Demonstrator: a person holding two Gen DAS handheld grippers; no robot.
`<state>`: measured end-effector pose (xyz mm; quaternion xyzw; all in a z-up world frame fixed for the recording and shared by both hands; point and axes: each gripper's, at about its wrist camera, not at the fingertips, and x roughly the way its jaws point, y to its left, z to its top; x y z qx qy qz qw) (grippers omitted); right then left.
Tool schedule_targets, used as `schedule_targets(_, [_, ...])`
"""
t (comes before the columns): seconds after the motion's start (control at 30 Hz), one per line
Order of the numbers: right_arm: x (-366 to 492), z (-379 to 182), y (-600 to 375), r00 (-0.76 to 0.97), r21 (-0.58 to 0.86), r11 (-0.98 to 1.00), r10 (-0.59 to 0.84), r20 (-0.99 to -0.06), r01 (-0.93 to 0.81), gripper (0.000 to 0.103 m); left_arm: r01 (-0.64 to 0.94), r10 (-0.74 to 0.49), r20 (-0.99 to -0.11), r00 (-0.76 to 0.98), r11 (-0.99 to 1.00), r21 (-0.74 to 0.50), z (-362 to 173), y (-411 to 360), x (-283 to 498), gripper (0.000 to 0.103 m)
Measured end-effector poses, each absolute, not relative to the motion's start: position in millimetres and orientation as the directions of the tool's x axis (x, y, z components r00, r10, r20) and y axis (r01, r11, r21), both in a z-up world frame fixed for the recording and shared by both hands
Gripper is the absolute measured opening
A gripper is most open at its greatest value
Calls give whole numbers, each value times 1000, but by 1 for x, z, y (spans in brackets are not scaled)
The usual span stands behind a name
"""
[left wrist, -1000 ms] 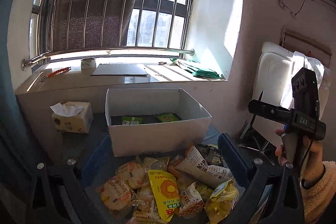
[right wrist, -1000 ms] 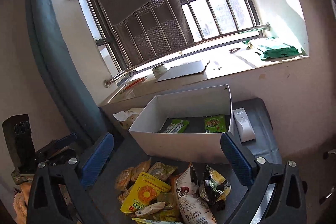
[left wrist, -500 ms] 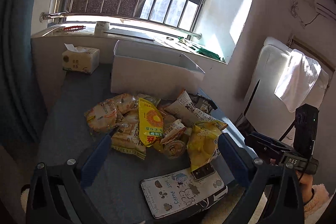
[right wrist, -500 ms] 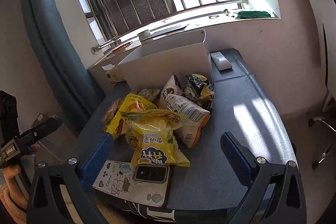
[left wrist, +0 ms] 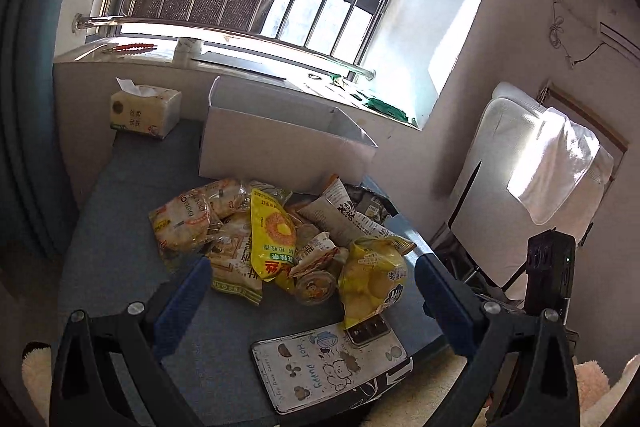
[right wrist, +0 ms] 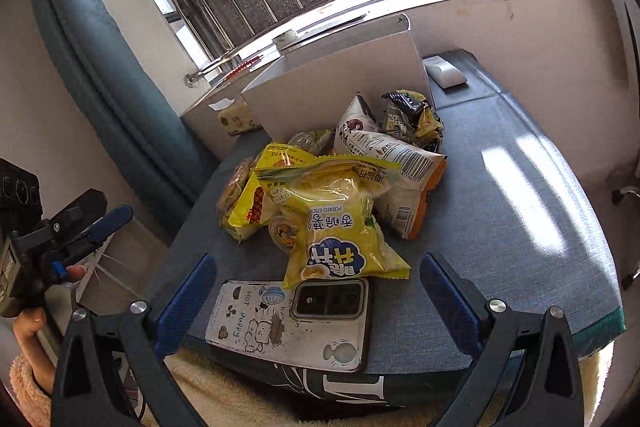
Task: Organize snacks
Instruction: 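Grasp the yellow potato-stick bag with the right tool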
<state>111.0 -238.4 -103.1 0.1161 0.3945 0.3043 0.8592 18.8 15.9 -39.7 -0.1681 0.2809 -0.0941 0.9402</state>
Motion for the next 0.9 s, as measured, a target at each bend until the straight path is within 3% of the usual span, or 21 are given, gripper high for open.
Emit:
schedule_targets(0.3, [123, -115, -230, 503, 471, 781, 625, -597, -411, 103, 93, -259, -511, 820, 940, -328, -49, 14, 17, 103])
schedule_targets(0.67, [152, -134, -200, 456, 391, 825, 555, -696, -407, 103, 73, -259, -518, 816, 933, -352, -57, 23, 15, 103])
schedule_targets(0.73, [156, -139, -194, 452, 364, 828, 544, -707, -427, 91, 74, -261, -520, 814, 933, -353, -59, 23, 16, 103])
schedule_targets(0.77, [158, -141, -191, 442, 348, 831, 534, -721, -434, 57, 75, -264, -523, 810, 932, -354, -60, 23, 17, 103])
schedule_targets(0.9, [150, -136, -196, 453, 362, 812, 563, -691, -458, 52, 84, -260, -541, 800, 941, -327, -61, 19, 22, 103])
